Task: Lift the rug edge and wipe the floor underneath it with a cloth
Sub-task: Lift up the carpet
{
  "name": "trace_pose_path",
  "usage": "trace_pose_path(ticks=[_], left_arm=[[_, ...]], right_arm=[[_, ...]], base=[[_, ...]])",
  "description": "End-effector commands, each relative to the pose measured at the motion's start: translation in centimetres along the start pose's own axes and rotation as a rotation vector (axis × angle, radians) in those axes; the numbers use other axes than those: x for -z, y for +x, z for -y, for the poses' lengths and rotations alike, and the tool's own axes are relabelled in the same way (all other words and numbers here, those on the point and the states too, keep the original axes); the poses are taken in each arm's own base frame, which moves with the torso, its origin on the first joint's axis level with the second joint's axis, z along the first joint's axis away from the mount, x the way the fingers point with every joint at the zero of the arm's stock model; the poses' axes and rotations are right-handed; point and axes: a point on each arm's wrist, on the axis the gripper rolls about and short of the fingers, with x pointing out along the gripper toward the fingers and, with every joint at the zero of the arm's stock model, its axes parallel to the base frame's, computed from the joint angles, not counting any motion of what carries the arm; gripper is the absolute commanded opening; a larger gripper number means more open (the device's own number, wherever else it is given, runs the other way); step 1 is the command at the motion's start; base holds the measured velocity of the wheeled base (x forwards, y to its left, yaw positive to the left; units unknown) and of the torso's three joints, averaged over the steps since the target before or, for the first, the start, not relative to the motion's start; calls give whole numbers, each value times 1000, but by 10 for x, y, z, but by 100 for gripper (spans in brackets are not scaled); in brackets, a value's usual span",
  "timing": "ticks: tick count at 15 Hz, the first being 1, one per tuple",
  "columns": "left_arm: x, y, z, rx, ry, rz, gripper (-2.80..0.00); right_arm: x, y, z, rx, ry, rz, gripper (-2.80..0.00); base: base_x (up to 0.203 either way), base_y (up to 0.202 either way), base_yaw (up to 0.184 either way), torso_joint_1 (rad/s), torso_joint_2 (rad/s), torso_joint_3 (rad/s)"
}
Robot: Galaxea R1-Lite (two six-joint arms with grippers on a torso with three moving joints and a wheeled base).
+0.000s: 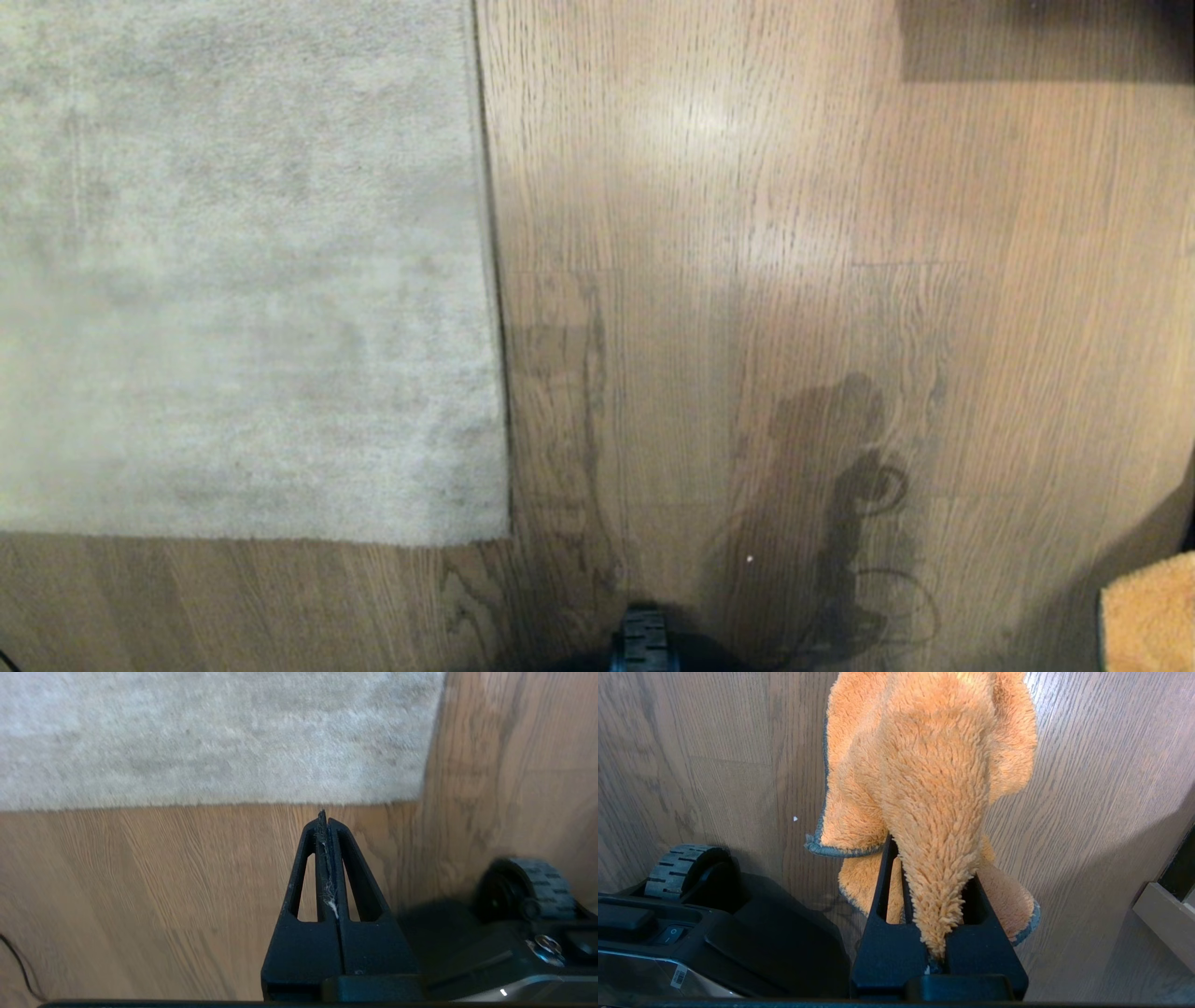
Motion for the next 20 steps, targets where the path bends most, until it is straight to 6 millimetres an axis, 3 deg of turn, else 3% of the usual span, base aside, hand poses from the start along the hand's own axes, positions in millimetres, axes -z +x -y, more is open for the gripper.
trace_pose_path(ticks=[1, 9, 20], left_arm=[[-15, 5, 0, 10, -5, -69, -280], [-63, 30, 2, 112, -9, -191, -280], [-83, 97, 22, 322, 52, -501, -280]], right_arm=[[0, 0, 0, 0, -1, -2, -280], [0, 0, 0, 0, -1, -2, -280], [0, 0, 0, -1, -1, -1, -280]], base=[[0, 0, 0, 0, 0, 0], [0, 0, 0, 0, 0, 0], [0, 0, 0, 0, 0, 0]])
